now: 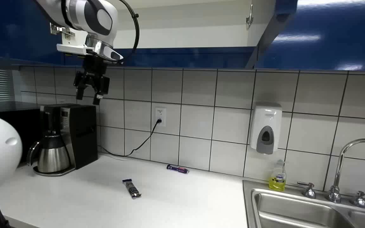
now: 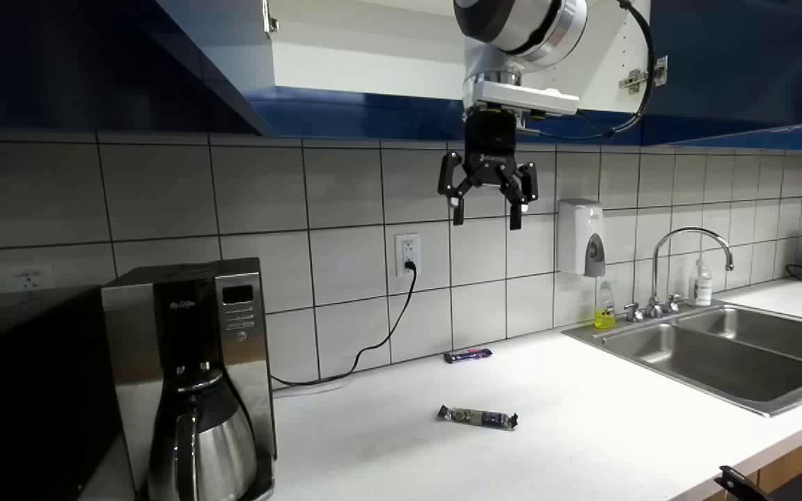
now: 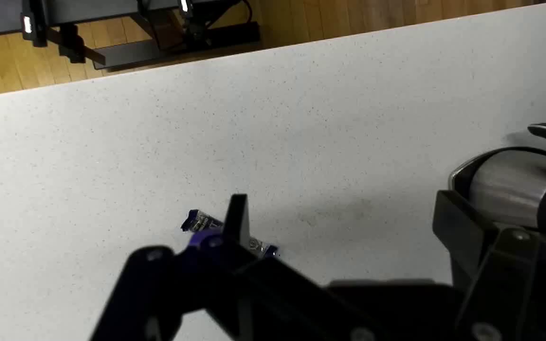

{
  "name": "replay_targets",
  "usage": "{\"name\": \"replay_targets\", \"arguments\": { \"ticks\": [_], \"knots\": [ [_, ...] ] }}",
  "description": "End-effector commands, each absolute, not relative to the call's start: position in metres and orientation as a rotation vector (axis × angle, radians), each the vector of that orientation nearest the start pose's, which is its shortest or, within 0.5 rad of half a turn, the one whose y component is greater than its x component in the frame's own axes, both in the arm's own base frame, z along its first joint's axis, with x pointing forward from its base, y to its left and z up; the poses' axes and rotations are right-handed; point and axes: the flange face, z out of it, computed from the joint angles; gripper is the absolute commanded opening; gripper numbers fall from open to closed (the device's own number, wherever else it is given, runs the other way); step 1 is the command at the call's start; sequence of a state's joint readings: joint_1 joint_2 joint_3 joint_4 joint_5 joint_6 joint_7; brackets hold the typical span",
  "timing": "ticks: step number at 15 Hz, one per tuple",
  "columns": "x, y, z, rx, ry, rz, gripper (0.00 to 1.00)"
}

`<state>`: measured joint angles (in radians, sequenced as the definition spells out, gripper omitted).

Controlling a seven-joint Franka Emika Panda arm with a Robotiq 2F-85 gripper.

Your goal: Put the chocolate bar inside the cupboard

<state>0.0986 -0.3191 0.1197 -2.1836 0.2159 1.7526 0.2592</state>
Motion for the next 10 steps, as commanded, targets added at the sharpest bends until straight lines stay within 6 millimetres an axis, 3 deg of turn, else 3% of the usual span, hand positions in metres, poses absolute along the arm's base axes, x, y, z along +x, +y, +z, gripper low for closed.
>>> {"name": "replay_targets", "arguments": {
  "ticks": [1,10],
  "knots": [
    [0.432,0.119,0.511,-2.988,0.15,0.226,1.0],
    [0.411,0.113,0.521,-3.087,-0.019,0.13,1.0]
  ]
}}
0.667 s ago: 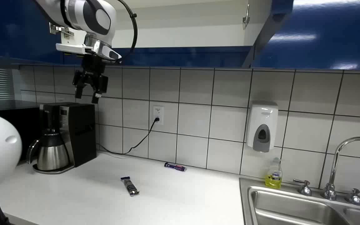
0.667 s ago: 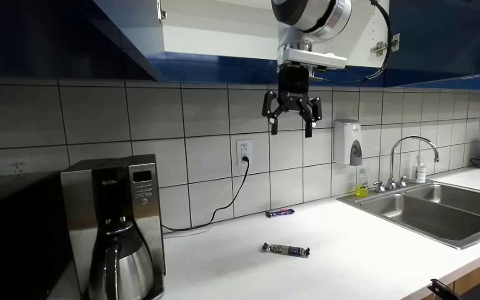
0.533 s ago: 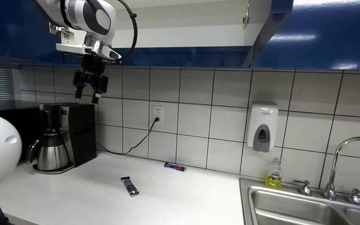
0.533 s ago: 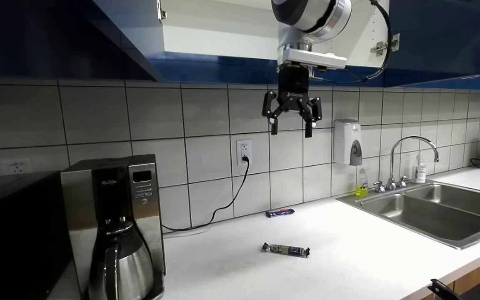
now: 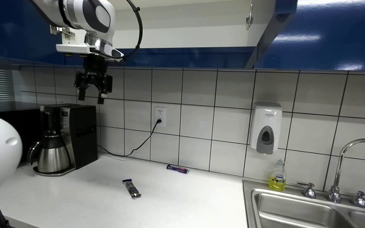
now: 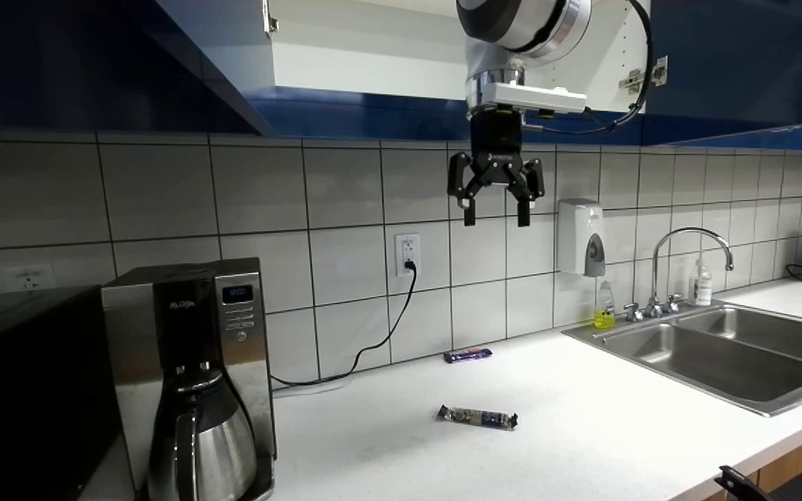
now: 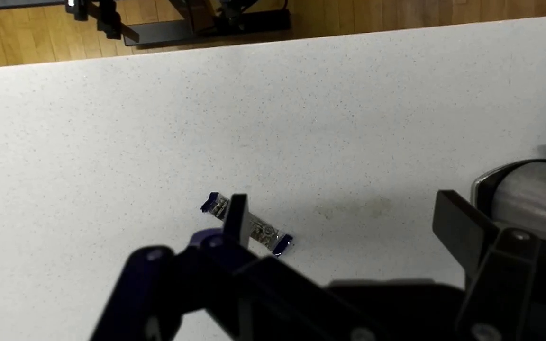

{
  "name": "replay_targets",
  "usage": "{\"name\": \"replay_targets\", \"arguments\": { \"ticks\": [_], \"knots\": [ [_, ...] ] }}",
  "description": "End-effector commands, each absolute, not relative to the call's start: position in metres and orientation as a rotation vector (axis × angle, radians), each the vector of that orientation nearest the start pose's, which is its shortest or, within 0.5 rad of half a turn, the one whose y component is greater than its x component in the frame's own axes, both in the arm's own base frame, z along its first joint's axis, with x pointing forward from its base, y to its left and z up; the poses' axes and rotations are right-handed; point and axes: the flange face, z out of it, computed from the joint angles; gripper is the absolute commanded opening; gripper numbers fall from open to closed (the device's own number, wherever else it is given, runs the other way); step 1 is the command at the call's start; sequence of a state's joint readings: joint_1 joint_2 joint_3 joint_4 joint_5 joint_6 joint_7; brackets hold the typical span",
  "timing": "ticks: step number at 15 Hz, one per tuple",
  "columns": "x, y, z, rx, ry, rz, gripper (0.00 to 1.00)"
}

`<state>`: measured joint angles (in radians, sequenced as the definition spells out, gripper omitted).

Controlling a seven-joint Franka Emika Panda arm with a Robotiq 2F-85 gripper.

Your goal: Put the chocolate bar inside the cupboard

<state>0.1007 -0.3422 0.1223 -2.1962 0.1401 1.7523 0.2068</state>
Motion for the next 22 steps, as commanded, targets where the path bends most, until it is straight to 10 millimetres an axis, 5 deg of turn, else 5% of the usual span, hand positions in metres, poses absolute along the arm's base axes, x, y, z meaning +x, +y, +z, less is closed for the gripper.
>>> {"name": "replay_targets", "arguments": {
  "ticks": [1,5,11,17,22],
  "knots": [
    [0.408,0.113,0.52,-3.081,-0.013,0.11,1.0],
    [0.392,0.111,0.506,-3.087,0.007,0.078,1.0],
    [0.383,0.096,0.454,-3.097,0.067,0.134,1.0],
    [0.398,0.072,0.396,-3.112,0.133,0.102,1.0],
    [0.431,0.049,0.341,-3.112,0.197,0.064,1.0]
  ]
}}
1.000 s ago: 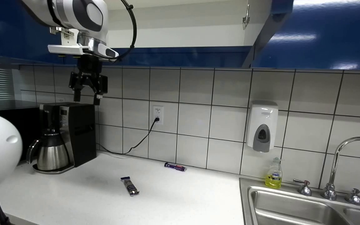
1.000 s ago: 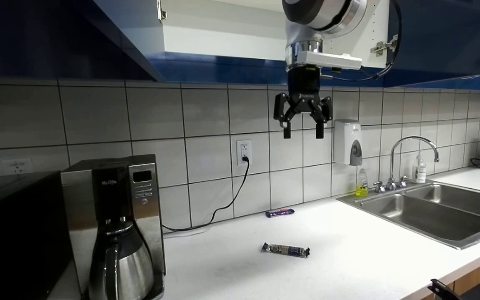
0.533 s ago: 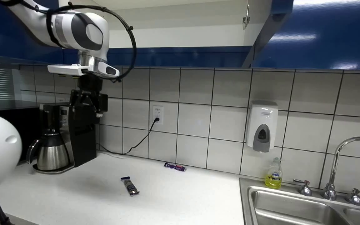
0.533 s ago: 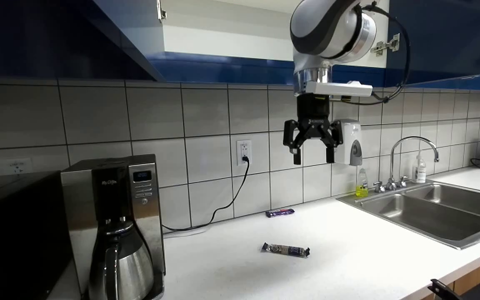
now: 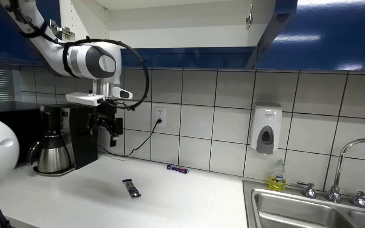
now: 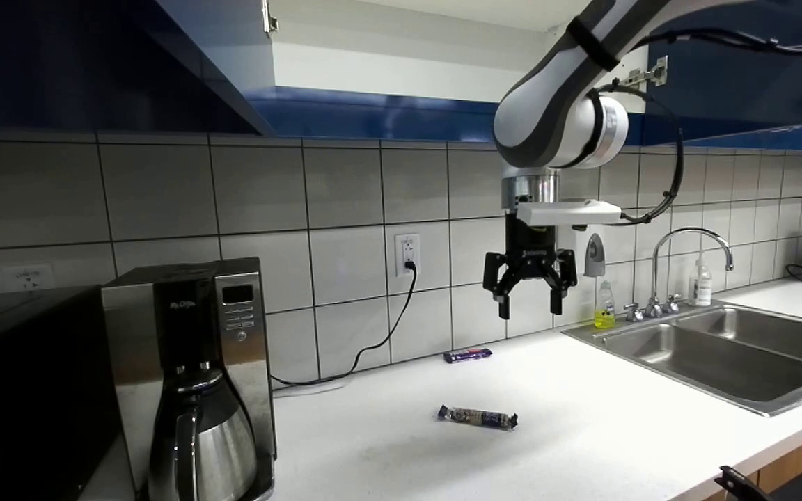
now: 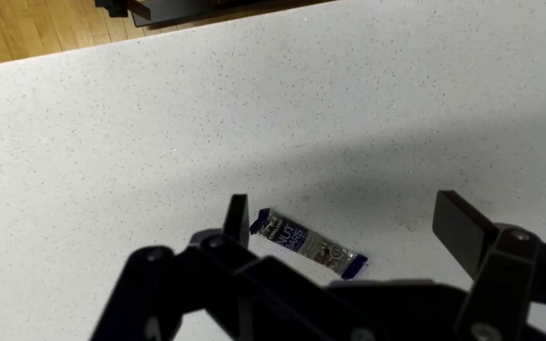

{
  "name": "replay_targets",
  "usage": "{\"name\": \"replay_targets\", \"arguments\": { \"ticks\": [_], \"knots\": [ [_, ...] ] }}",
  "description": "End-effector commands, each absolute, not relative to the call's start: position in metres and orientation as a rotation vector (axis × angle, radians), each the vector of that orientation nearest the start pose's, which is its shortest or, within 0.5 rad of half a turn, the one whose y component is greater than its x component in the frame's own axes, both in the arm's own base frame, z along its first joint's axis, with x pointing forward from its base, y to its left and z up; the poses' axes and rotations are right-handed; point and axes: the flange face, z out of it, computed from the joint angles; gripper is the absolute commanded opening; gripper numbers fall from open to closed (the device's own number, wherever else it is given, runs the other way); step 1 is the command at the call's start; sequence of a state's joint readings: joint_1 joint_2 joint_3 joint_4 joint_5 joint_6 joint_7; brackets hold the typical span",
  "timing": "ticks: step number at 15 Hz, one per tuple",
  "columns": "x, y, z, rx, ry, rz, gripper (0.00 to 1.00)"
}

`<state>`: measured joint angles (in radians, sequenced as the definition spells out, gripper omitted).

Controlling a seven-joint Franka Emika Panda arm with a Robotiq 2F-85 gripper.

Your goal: Put the chocolate bar inside the cupboard

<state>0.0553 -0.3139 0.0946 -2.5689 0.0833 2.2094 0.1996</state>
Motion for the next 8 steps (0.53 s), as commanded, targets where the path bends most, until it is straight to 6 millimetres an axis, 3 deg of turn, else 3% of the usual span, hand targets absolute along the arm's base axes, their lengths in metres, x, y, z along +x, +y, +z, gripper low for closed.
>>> {"name": "replay_targets", "arguments": {
  "ticks": [1,4,8],
  "knots": [
    [0.439,0.044,0.331,-3.109,0.217,0.059,1.0],
    [0.465,0.031,0.295,-3.089,0.284,0.049,1.0],
    [0.501,0.029,0.252,-3.079,0.327,0.059,1.0]
  ]
}}
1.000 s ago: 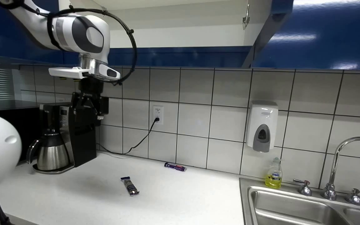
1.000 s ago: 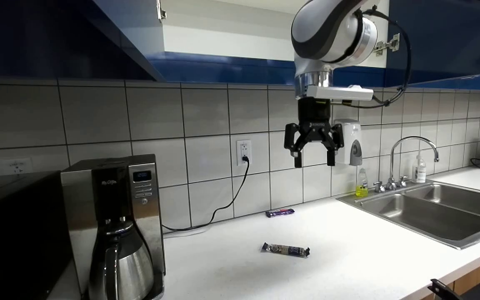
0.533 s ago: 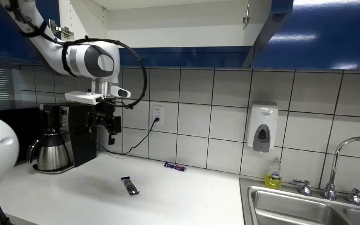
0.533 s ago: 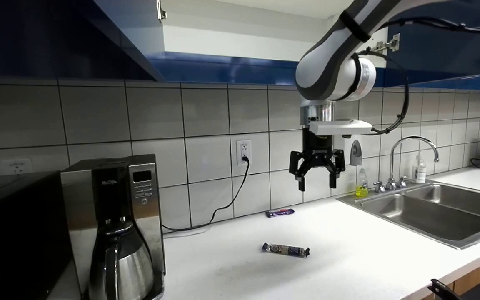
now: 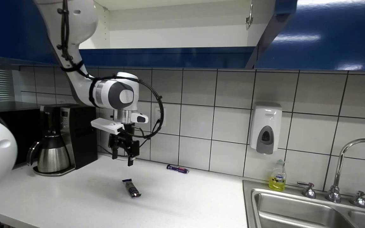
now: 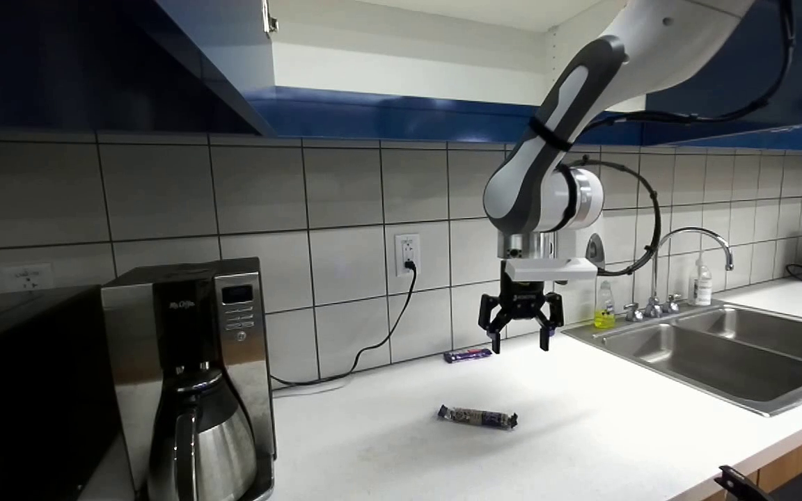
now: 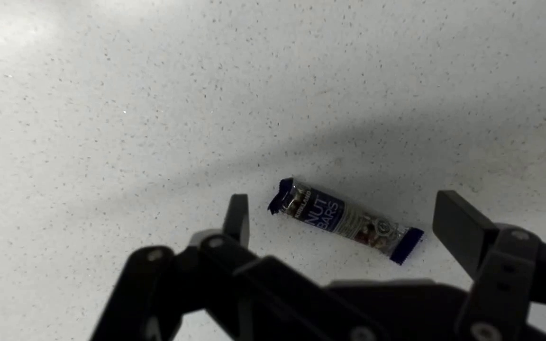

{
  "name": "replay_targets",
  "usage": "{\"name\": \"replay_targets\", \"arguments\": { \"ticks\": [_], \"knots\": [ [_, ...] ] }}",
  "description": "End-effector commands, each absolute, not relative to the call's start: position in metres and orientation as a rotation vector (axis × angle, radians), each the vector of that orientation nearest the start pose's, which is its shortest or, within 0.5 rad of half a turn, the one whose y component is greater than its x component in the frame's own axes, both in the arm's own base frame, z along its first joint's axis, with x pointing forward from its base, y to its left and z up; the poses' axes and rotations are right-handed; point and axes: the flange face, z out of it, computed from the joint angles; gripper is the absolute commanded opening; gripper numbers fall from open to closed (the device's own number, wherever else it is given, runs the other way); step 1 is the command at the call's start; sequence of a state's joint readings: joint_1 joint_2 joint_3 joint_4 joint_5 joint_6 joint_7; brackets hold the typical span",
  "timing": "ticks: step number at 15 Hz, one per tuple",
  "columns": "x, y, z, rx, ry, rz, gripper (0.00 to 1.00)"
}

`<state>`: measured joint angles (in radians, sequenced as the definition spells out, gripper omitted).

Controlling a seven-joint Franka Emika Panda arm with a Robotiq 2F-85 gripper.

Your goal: Put the chocolate bar inside the cupboard

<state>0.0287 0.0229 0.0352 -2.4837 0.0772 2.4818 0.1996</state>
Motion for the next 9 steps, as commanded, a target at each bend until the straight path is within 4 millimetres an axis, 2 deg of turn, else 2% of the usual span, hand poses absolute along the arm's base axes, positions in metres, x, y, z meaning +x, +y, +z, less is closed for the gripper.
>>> {"name": "replay_targets", "arguments": {
  "ticks": [1,5,9],
  "knots": [
    [0.51,0.03,0.242,-3.079,0.33,0.066,1.0],
    [0.542,0.036,0.21,-3.091,0.327,0.101,1.0],
    [0.565,0.046,0.191,-3.1,0.314,0.129,1.0]
  ]
}}
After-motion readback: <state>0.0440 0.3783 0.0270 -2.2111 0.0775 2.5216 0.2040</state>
